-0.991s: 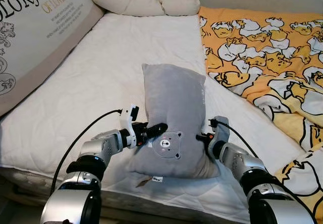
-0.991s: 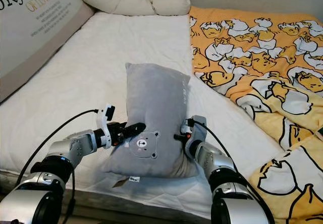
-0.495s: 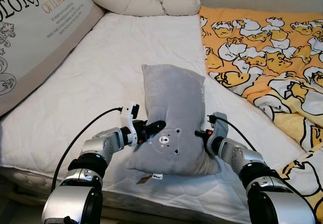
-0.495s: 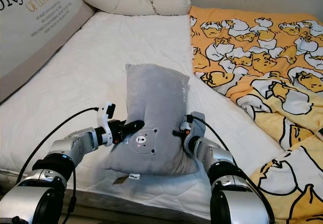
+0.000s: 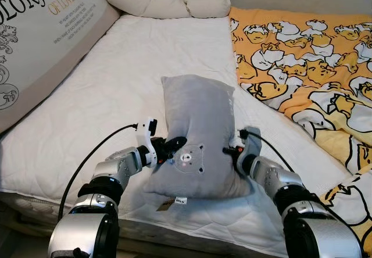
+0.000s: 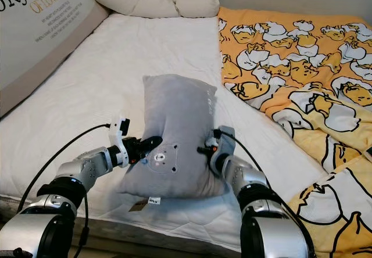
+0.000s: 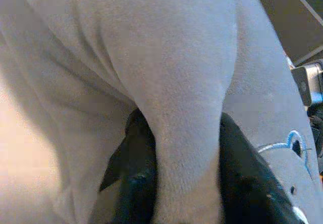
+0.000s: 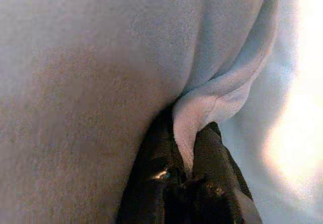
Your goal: Clean up the room
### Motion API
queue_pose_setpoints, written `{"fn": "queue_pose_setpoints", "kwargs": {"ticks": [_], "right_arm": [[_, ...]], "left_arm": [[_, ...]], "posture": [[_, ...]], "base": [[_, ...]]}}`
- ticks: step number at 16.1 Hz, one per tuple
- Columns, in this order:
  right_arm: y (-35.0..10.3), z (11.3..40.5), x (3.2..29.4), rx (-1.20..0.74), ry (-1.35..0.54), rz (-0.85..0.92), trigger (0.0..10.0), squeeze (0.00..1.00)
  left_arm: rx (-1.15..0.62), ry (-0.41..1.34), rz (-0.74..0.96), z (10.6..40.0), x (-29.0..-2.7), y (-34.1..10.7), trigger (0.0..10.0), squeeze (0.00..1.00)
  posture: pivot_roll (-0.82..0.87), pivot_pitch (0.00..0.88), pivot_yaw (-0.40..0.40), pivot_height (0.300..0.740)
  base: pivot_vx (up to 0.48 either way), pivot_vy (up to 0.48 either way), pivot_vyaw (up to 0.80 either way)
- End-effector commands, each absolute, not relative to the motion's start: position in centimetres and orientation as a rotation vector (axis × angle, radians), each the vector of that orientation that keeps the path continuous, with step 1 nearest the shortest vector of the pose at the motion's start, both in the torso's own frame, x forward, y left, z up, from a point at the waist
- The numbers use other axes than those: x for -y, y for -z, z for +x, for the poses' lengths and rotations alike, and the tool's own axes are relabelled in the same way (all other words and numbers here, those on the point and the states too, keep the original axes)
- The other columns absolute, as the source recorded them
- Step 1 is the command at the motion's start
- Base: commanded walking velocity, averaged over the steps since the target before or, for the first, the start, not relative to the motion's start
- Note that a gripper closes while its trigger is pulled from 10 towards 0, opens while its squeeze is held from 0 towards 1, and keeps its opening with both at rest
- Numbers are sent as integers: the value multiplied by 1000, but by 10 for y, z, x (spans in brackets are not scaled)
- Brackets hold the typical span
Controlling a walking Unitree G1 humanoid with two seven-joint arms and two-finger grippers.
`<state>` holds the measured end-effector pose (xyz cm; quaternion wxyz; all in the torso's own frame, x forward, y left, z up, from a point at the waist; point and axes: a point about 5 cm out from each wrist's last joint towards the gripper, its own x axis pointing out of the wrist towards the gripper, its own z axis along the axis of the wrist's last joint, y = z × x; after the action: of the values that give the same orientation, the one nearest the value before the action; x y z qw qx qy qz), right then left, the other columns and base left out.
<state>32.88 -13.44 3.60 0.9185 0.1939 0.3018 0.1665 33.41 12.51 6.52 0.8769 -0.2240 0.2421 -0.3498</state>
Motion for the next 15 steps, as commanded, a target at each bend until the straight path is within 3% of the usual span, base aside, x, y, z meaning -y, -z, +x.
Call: {"fn": "queue_pose_setpoints", "kwargs": {"ticks": [1,6,8,12,15], "right_arm": [[-57,342,116,-528,-413,431,0,0],[-71,349,115,-422,-393,505,0,0],[-80,352,118,-355,-364,492,0,0],[-101,352,124,-125,-300,418,0,0],[-110,345,119,-21,-299,486,0,0]], "left_arm": [[-473,769,-454,340,-115,-75,0,0],[-411,811,-381,346,-108,-89,0,0],[-324,804,-244,351,-109,-99,0,0],[-215,805,-144,348,-108,-113,0,0],[-173,819,-68,343,-107,-118,0,0]], "posture": [[-17,0,39,740],[-11,0,42,740],[-8,0,41,740],[-8,0,44,740],[2,0,34,740]], "base": [[0,0,0],[0,0,0],[0,0,0],[0,0,0],[0,0,0]]}}
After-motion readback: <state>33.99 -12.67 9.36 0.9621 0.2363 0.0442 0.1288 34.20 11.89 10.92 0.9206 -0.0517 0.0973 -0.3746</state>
